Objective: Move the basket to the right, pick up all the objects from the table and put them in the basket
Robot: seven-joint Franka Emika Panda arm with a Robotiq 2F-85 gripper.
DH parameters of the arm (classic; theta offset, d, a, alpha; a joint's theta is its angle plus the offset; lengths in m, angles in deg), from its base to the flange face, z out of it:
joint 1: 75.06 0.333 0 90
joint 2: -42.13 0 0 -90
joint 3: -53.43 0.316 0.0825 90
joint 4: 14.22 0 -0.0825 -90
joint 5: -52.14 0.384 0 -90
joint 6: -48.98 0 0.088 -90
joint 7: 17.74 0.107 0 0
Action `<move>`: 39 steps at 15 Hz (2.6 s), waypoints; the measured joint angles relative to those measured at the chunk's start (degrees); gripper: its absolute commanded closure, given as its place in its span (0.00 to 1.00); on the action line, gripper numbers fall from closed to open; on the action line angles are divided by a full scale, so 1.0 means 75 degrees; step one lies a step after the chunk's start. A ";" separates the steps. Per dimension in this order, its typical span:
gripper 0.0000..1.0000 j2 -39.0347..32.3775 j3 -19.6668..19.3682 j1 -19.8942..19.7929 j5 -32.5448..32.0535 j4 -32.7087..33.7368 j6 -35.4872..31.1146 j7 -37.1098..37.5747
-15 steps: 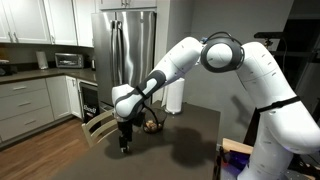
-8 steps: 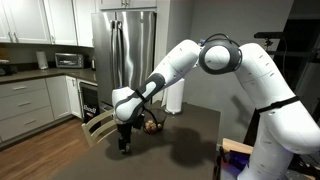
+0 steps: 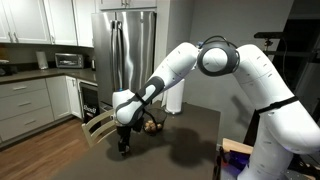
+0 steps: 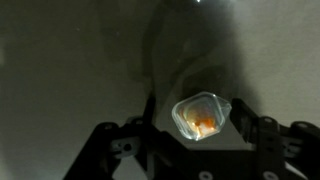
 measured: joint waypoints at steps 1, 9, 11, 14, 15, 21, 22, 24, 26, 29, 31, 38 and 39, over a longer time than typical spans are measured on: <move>0.58 0.0000 -0.0009 -0.0001 -0.0027 0.0006 -0.0027 0.0000; 0.91 0.0015 0.0016 0.0028 -0.0128 0.0020 -0.0128 0.0000; 0.88 0.0020 0.0034 0.0043 -0.0128 0.0020 -0.0139 0.0003; 0.89 0.0104 0.0026 0.0047 -0.0128 0.0015 -0.0160 0.0023; 0.88 0.0171 0.0012 0.0047 -0.0128 0.0006 -0.0161 0.0039; 0.88 0.0860 -0.0149 0.0049 -0.0129 -0.0214 -0.0188 0.0305; 0.88 0.0986 -0.0190 0.0049 -0.0129 -0.0267 -0.0198 0.0382; 0.88 0.1212 -0.0286 0.0048 -0.0129 -0.0364 -0.0222 0.0543; 0.88 0.1409 -0.0395 0.0048 -0.0129 -0.0450 -0.0273 0.0717; 0.88 0.1640 -0.0557 0.0046 -0.0129 -0.0588 -0.0404 0.0998; 0.88 0.1780 -0.0652 0.0044 -0.0129 -0.0694 -0.0492 0.1184; 0.88 0.2307 -0.0915 0.0027 -0.0129 -0.1244 -0.0901 0.1889; 0.88 0.2389 -0.0949 0.0025 -0.0129 -0.1353 -0.0987 0.1983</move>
